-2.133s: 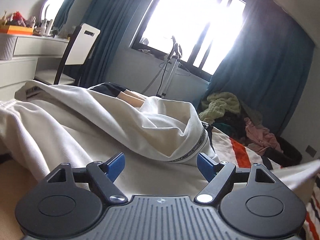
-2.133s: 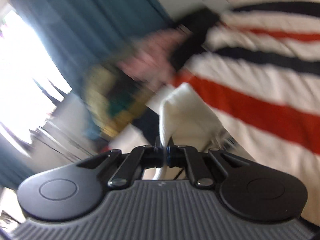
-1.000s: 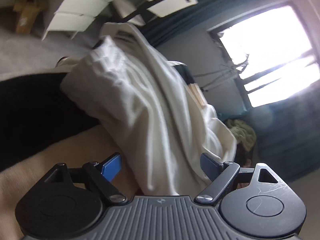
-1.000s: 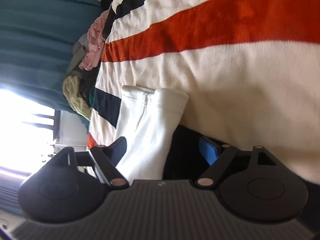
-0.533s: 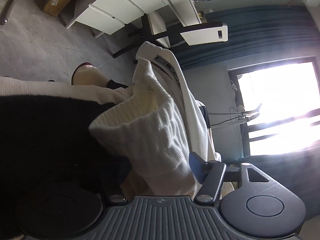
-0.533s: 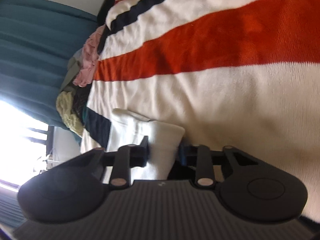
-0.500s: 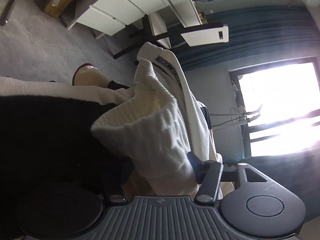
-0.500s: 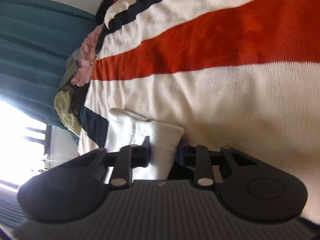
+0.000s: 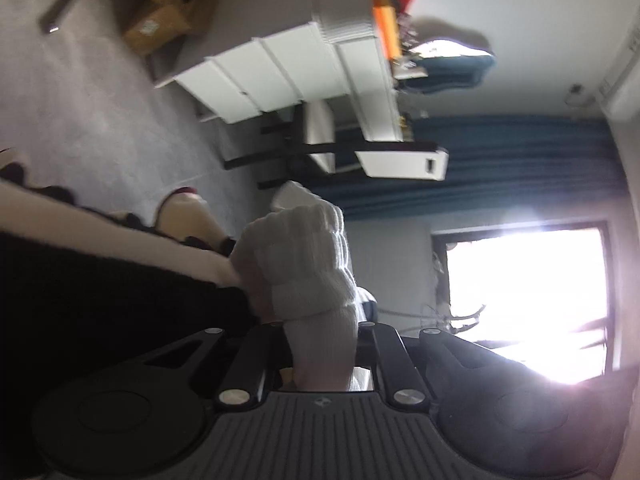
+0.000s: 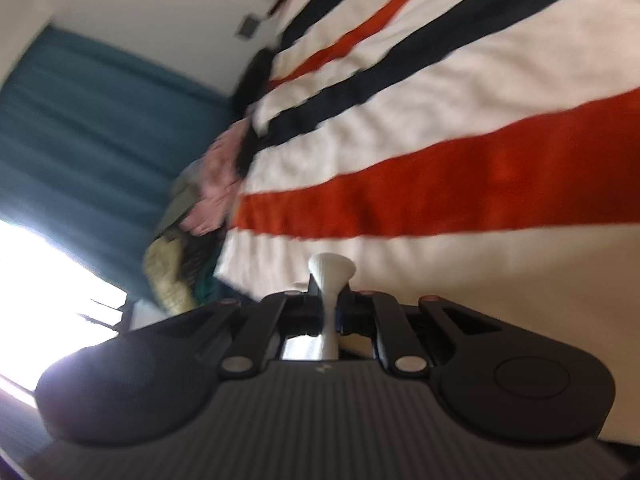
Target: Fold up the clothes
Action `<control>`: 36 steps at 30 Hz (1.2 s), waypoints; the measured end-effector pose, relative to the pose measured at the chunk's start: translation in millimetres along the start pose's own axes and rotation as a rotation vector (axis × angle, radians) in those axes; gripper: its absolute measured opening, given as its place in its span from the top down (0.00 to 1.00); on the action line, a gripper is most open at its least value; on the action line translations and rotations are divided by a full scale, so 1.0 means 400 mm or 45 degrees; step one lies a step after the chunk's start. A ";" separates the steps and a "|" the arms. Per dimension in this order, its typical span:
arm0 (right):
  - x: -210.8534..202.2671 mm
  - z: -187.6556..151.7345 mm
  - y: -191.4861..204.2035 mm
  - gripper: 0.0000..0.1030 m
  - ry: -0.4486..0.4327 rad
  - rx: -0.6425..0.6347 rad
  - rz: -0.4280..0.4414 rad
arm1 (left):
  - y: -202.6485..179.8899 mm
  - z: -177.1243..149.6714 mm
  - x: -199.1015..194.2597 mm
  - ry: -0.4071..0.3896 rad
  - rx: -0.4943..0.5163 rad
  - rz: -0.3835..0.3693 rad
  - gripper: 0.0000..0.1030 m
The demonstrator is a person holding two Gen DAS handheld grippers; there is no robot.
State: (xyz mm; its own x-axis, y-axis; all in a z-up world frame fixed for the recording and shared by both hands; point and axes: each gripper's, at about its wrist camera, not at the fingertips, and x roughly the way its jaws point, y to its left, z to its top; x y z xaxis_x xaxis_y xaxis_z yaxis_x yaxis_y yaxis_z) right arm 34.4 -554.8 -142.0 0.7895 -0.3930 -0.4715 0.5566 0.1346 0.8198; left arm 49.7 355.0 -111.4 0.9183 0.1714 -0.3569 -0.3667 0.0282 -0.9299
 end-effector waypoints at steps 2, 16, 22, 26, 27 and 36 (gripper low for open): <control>-0.018 0.007 -0.021 0.92 -0.001 0.029 -0.115 | 0.004 0.009 -0.013 -0.011 0.005 0.067 0.89; 0.023 -0.010 0.000 0.90 0.070 -0.276 -0.360 | -0.034 -0.007 -0.055 0.068 0.259 0.273 0.68; 0.014 -0.015 0.020 0.90 0.053 -0.306 -0.326 | -0.035 -0.062 -0.073 0.204 0.310 0.332 0.56; 0.010 -0.007 0.005 0.90 0.061 -0.230 -0.308 | -0.042 -0.094 -0.085 0.221 0.356 0.322 0.71; 0.009 -0.004 0.004 0.90 0.062 -0.215 -0.292 | -0.043 -0.093 -0.084 0.218 0.364 0.305 0.78; -0.037 0.009 0.026 0.91 -0.098 -0.132 0.017 | -0.066 -0.084 -0.116 0.139 0.317 0.198 0.83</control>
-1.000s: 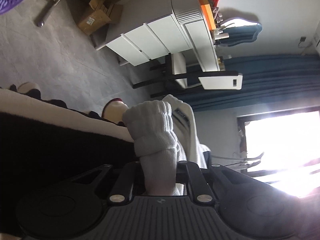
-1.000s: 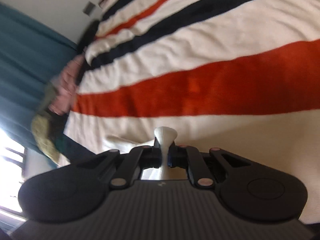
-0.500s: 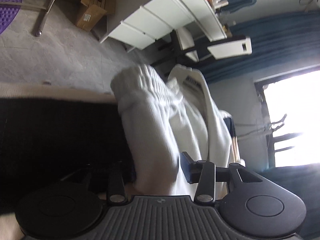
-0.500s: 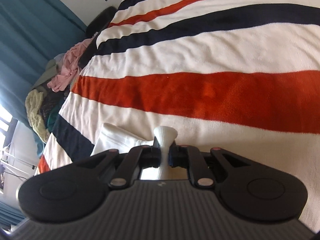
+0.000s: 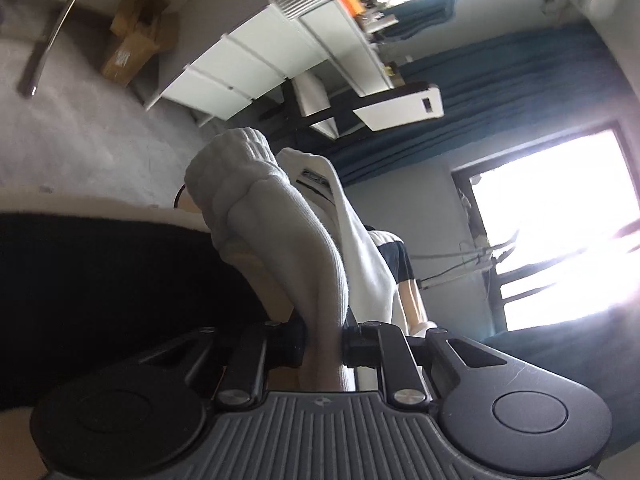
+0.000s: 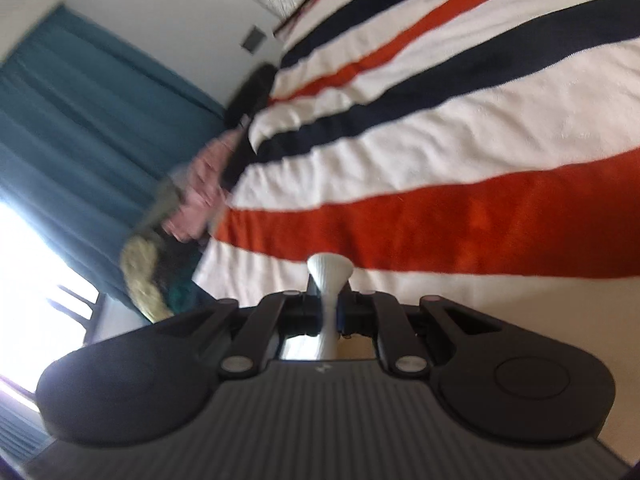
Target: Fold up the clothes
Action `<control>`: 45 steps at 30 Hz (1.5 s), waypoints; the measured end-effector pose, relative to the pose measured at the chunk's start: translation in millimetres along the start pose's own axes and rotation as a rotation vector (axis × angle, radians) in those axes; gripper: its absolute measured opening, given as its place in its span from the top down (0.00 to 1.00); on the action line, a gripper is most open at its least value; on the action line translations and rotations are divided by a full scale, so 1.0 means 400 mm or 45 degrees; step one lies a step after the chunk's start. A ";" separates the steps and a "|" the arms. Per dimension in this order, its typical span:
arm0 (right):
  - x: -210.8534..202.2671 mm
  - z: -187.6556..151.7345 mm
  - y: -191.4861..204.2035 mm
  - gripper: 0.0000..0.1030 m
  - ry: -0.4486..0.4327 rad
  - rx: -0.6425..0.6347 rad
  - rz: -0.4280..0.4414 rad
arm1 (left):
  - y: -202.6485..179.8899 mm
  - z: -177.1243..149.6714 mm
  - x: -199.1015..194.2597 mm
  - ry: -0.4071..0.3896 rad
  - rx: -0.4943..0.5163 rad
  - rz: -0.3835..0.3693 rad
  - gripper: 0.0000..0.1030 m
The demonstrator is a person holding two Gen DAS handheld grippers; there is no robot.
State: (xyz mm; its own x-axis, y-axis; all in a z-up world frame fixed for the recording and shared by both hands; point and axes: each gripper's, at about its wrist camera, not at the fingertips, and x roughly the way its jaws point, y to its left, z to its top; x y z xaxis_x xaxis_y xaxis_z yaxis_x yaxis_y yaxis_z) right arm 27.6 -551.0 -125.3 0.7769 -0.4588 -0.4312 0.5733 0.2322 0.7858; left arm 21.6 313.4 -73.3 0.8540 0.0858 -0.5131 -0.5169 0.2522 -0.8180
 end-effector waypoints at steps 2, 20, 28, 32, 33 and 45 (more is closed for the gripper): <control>-0.005 0.001 -0.008 0.91 -0.014 0.037 -0.011 | -0.003 0.003 -0.007 -0.017 -0.008 -0.009 0.84; 0.059 -0.011 0.023 0.57 0.261 -0.277 -0.447 | -0.156 -0.143 -0.039 -0.118 0.651 0.417 0.35; -0.042 -0.047 0.159 0.20 0.010 -0.655 -0.237 | -0.254 -0.344 -0.074 -0.268 1.207 0.290 0.16; -0.100 -0.095 0.233 0.20 0.019 -0.817 -0.005 | -0.285 -0.435 -0.095 -0.259 1.346 0.137 0.14; -0.120 -0.112 0.250 0.20 0.029 -0.856 0.061 | -0.293 -0.456 -0.097 -0.255 1.370 0.107 0.14; -0.238 -0.328 0.396 0.20 0.242 -1.084 0.646 | -0.429 -0.641 -0.066 -0.181 1.604 -0.159 0.13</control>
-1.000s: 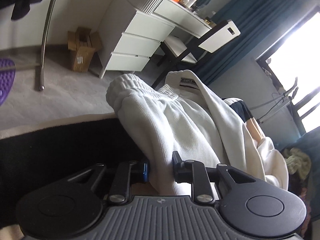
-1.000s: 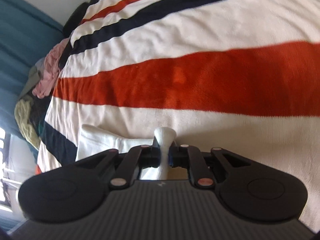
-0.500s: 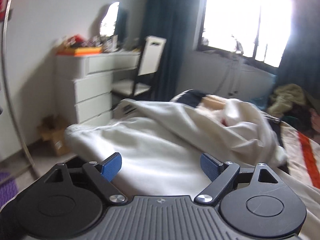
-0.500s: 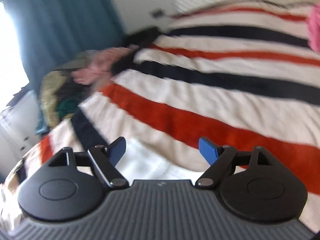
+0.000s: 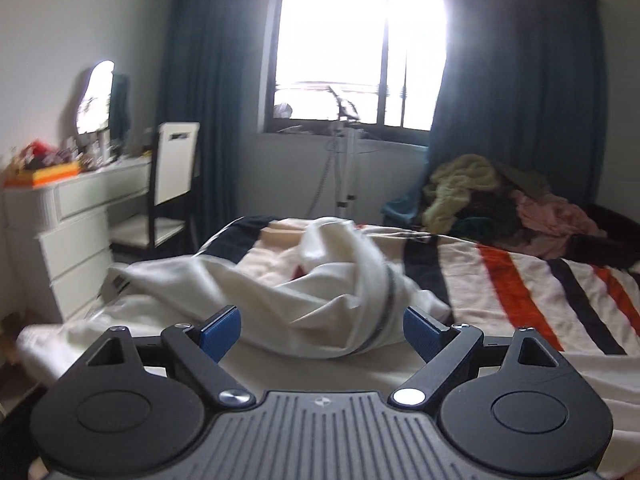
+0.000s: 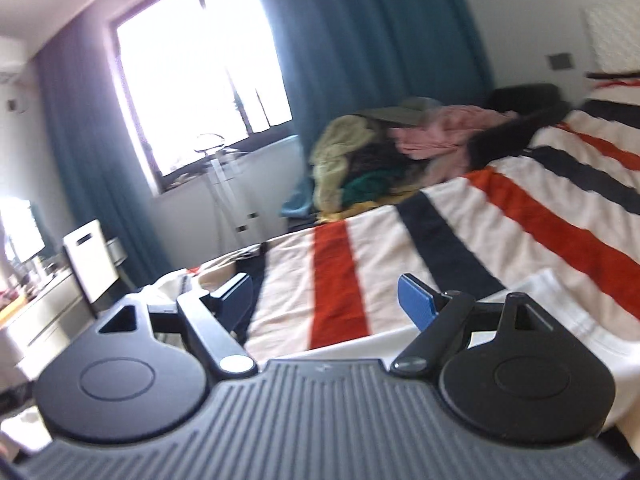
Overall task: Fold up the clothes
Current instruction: 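Lower the sweatpants onto the bed and open both grippers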
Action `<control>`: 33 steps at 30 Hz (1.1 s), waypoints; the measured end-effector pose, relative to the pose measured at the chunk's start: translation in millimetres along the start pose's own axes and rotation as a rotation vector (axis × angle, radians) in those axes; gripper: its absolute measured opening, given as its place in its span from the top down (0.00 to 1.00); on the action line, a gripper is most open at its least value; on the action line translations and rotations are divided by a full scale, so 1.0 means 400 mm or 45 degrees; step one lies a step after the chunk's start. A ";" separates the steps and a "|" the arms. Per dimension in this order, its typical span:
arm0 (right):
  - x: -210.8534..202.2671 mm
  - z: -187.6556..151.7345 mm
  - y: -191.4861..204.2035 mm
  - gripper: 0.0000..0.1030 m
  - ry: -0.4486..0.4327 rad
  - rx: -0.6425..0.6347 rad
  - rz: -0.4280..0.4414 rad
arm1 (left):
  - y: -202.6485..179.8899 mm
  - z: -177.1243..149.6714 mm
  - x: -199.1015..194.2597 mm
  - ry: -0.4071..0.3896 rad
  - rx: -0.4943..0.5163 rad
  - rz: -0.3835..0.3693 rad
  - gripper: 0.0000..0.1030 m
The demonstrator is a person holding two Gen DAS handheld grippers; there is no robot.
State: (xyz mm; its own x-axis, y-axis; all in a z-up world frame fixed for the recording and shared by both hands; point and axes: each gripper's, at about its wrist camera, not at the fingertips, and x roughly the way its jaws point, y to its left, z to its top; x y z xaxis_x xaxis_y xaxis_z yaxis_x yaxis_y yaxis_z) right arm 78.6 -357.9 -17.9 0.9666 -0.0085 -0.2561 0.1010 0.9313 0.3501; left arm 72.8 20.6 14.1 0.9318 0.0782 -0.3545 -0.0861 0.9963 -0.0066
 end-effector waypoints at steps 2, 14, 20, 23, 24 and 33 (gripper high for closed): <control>0.006 -0.005 0.019 0.20 -0.001 -0.023 0.030 | -0.043 0.021 0.032 -0.009 0.046 -0.047 0.13; 0.127 -0.097 0.091 0.20 0.075 -0.132 0.055 | -0.147 -0.032 0.193 0.029 0.100 -0.147 0.12; 0.182 -0.141 0.125 0.20 0.129 -0.191 0.061 | -0.089 -0.053 0.209 0.050 0.065 -0.146 0.12; 0.193 -0.163 0.145 0.20 0.147 -0.246 0.066 | -0.056 -0.068 0.201 0.076 0.038 -0.140 0.12; 0.196 -0.171 0.148 0.20 0.157 -0.255 0.068 | -0.045 -0.076 0.197 0.093 0.023 -0.133 0.12; 0.319 -0.208 0.170 0.20 0.335 -0.310 0.095 | 0.042 -0.084 0.137 0.075 -0.086 -0.108 0.12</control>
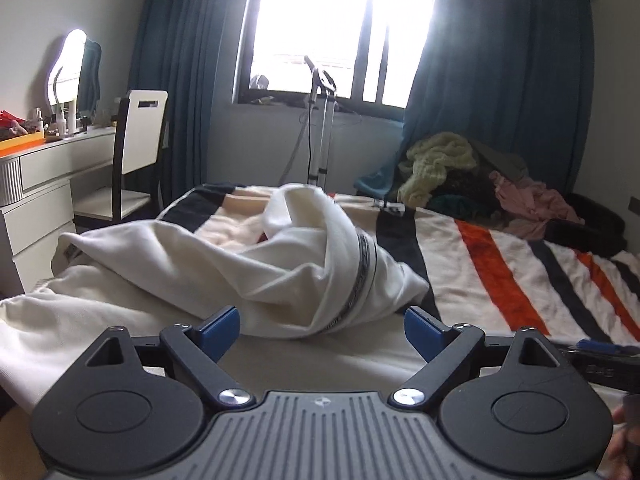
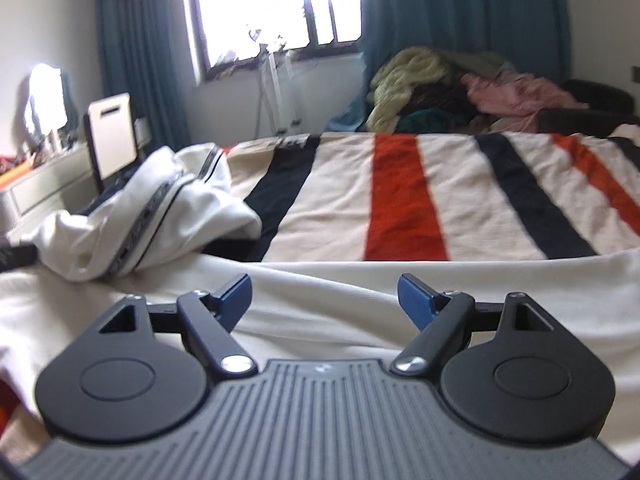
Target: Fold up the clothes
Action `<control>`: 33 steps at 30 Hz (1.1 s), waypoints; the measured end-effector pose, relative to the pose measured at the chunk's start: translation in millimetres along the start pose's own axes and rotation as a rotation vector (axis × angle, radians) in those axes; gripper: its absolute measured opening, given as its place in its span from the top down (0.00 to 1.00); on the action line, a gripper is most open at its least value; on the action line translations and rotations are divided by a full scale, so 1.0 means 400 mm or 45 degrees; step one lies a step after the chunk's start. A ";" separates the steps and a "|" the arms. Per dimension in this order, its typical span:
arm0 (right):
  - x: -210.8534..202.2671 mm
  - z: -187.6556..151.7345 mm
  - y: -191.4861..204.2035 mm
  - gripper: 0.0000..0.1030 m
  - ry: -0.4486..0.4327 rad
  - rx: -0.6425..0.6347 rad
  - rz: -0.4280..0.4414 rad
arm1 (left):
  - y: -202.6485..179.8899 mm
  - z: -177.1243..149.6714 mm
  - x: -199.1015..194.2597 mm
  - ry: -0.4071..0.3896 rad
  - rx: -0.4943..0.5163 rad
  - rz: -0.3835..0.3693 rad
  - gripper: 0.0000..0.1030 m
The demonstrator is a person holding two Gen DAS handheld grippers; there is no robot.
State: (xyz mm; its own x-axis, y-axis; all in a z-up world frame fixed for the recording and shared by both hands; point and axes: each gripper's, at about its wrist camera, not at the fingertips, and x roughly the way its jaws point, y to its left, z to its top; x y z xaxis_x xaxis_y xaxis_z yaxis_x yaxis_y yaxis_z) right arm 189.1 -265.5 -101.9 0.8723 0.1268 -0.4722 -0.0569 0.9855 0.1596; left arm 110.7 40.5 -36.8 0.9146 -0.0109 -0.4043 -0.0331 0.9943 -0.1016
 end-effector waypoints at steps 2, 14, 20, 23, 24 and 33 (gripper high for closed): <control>0.045 0.012 0.002 0.20 0.054 0.000 0.024 | 0.011 0.003 -0.012 -0.072 0.005 0.020 0.11; 0.674 0.335 0.217 0.33 0.219 -0.023 0.127 | 0.044 -0.042 0.091 -0.168 -0.005 0.055 0.03; 0.888 0.372 0.330 0.32 0.249 -0.047 0.138 | 0.052 -0.085 0.152 -0.099 -0.068 -0.003 0.03; 0.936 0.371 0.351 0.34 0.269 0.002 0.200 | 0.056 -0.090 0.165 -0.109 -0.090 -0.019 0.03; 0.946 0.369 0.358 0.41 0.276 0.003 0.217 | 0.059 -0.091 0.167 -0.108 -0.105 -0.022 0.03; 0.750 0.394 0.313 0.95 0.008 -0.254 0.031 | 0.084 -0.078 0.155 -0.138 -0.255 -0.033 0.03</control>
State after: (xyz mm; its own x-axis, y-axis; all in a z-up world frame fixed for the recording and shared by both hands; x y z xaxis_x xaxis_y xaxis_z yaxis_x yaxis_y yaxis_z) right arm 520.0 -121.9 -87.0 0.8665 0.1511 -0.4757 -0.1738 0.9848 -0.0038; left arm 153.7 69.9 -93.5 0.9537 -0.0137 -0.3005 -0.0788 0.9527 -0.2936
